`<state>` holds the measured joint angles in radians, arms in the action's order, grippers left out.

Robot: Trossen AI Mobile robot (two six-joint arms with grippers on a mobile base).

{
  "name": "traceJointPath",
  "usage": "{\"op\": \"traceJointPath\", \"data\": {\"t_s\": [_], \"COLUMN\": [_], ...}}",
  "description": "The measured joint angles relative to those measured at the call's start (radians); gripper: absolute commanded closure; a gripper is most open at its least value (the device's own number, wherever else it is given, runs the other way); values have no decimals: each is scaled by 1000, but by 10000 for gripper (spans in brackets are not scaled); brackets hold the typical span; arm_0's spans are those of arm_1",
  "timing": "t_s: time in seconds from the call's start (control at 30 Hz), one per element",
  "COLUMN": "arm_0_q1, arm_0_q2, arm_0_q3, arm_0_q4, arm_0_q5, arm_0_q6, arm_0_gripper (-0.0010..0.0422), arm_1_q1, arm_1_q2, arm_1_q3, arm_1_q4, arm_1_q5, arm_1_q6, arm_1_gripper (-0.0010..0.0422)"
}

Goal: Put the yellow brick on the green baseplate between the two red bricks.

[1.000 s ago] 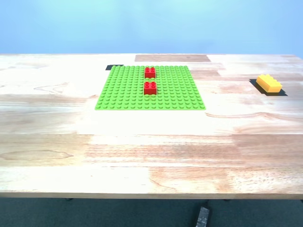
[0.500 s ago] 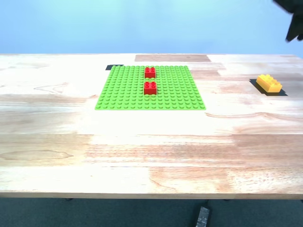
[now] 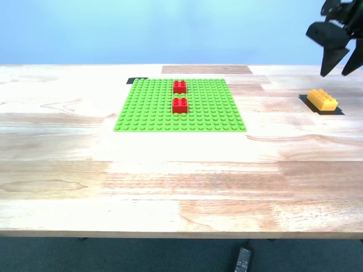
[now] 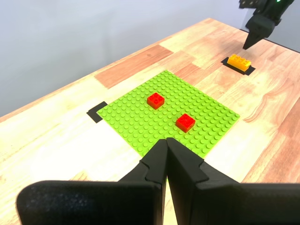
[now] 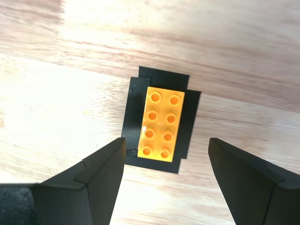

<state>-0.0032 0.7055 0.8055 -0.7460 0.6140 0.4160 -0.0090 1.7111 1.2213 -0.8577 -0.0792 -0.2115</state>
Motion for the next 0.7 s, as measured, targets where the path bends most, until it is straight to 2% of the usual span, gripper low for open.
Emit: {"op": "traceJointPath", "data": {"t_s": [0.7], "arm_0_q1": [-1], "arm_0_q2": [0], "arm_0_q3": [0], "arm_0_q4": [-1], "arm_0_q5": [-3], "arm_0_q6": [2], "arm_0_gripper": [412], "arm_1_q1": [21], "arm_1_q2": [161], "arm_1_q3": [5], "arm_1_q4": [50], "arm_1_q5": [5], "arm_1_q6": [39], "arm_1_gripper": [171]}}
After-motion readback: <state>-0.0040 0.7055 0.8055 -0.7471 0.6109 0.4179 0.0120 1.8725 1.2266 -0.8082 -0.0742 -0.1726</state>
